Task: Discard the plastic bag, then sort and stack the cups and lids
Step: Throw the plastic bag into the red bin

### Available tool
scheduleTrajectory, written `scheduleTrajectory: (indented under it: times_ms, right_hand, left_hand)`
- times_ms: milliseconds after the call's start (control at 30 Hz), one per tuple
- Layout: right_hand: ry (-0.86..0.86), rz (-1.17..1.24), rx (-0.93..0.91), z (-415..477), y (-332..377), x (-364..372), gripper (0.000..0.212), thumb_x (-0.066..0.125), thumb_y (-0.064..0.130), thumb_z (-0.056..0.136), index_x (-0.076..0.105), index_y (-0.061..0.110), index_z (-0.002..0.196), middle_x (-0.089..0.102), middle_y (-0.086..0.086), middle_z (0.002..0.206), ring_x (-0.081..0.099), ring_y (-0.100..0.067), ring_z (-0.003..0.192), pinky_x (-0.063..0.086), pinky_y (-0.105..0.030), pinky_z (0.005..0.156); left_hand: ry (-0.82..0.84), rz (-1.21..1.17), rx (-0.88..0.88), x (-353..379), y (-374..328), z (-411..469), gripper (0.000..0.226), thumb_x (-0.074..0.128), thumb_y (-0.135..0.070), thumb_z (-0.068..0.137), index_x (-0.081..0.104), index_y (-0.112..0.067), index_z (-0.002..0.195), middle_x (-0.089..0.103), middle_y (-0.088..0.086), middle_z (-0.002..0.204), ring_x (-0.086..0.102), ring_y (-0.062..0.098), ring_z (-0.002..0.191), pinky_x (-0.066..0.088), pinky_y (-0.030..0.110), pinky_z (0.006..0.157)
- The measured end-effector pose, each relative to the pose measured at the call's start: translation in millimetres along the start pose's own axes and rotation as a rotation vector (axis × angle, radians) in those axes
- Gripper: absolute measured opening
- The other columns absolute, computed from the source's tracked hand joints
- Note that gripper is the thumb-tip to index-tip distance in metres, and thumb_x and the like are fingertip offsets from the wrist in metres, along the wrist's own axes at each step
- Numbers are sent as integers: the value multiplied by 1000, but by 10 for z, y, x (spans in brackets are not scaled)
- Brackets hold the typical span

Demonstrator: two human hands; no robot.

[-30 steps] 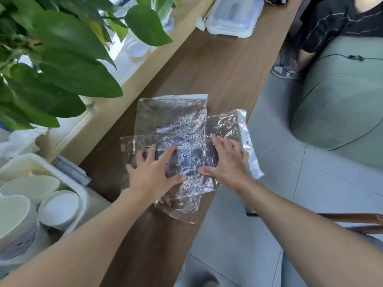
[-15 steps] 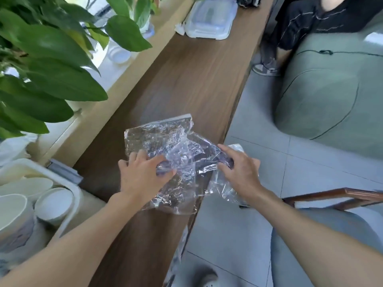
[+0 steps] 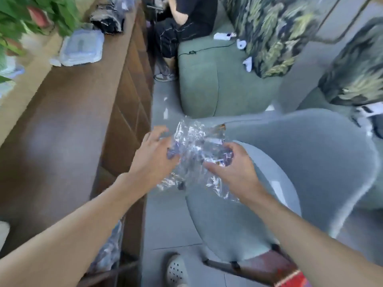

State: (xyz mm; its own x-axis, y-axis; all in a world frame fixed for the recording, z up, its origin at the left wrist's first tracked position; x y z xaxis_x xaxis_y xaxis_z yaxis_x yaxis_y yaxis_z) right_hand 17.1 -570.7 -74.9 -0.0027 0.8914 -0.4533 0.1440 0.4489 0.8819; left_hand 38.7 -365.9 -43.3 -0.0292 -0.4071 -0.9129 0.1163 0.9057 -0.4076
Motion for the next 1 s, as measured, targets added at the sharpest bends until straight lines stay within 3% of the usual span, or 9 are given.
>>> scheduleTrajectory:
  times_ms: [67, 167, 300, 400, 500, 600, 733, 833, 1000]
  right_hand:
    - [-85, -28, 35, -355, -253, -585, 54, 81, 28, 72, 49, 20, 115, 53, 7, 112, 56, -12, 95, 42, -17, 76]
    - [-248, -5, 86, -982, -655, -1448, 51, 79, 27, 73, 46, 24, 112, 58, 16, 92, 64, -8, 81, 50, -26, 75]
    - [-409, -65, 93, -1860, -1068, -2467, 55, 74, 15, 78, 53, 19, 129, 64, 14, 87, 53, 5, 66, 37, -6, 64]
    - [-542, -94, 207, -2552, -1549, -3109, 31, 70, 13, 81, 68, 13, 112, 69, 3, 105, 55, -2, 82, 34, -7, 73]
    - [-678, -79, 291, -3253, -2042, -3562, 11, 71, 9, 79, 72, 15, 89, 65, 2, 95, 59, -10, 83, 37, -1, 69]
    - [-764, -86, 335, -3852, -2478, -3807, 15, 72, 6, 78, 66, 20, 76, 52, 0, 108, 54, -7, 93, 34, 1, 73]
    - [-803, -66, 432, -4425, -3219, -3791, 7, 74, 15, 79, 69, 17, 75, 49, 12, 125, 50, 10, 96, 30, 6, 77]
    - [-824, -36, 486, -4661, -3835, -3574, 7, 75, 18, 79, 71, 14, 75, 56, 13, 116, 58, -3, 97, 38, -2, 79]
    - [-883, -28, 517, -4722, -4869, -3148, 10, 73, 11, 76, 65, 14, 82, 58, 20, 97, 58, -10, 93, 47, -26, 84]
  left_hand:
    - [25, 2, 105, 185, -731, -140, 37, 64, -17, 83, 31, -22, 67, 48, 1, 138, 55, 31, 111, 48, 40, 86]
    - [55, -46, 222, 459, -1751, -468, 21, 58, -9, 83, 43, -18, 94, 55, -2, 98, 59, 34, 83, 47, 38, 70]
    - [167, -77, 428, 880, -3085, -1009, 66, 57, -6, 84, 41, -36, 141, 61, -2, 118, 60, 27, 94, 43, 33, 80]
    - [229, -168, 576, 1310, -3924, -1405, 63, 58, -4, 80, 54, -35, 134, 64, -4, 125, 61, 22, 105, 43, 28, 86]
    - [327, -226, 671, 1805, -4569, -1822, 56, 60, 0, 77, 65, -26, 126, 68, 2, 120, 62, 24, 103, 41, 26, 90]
    - [459, -246, 739, 2365, -4982, -2263, 51, 62, 1, 77, 68, -20, 123, 69, 9, 114, 63, 30, 101, 46, 32, 93]
    - [642, -215, 782, 3134, -5187, -2837, 49, 77, -34, 81, 65, -23, 127, 64, 5, 107, 60, 21, 94, 44, 28, 87]
    - [710, -202, 811, 3758, -5141, -3132, 60, 68, -59, 79, 65, -22, 125, 64, 5, 109, 60, 20, 100, 44, 28, 88]
    - [691, -207, 812, 4890, -4853, -3306, 28, 66, -30, 90, 68, -19, 116, 65, 8, 109, 60, 24, 102, 37, 22, 86]
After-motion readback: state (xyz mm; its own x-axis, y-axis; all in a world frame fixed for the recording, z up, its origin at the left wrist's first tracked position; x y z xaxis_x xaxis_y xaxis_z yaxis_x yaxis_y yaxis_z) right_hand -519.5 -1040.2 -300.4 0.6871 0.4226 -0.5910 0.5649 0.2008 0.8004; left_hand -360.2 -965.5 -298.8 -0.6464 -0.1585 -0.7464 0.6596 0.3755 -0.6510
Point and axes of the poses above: each hand's wrist, its own z-axis towards the middle knuckle, its own x-axis out of the palm, y = z × x, the point moved 9 cm from there along z, towards the middle knuckle
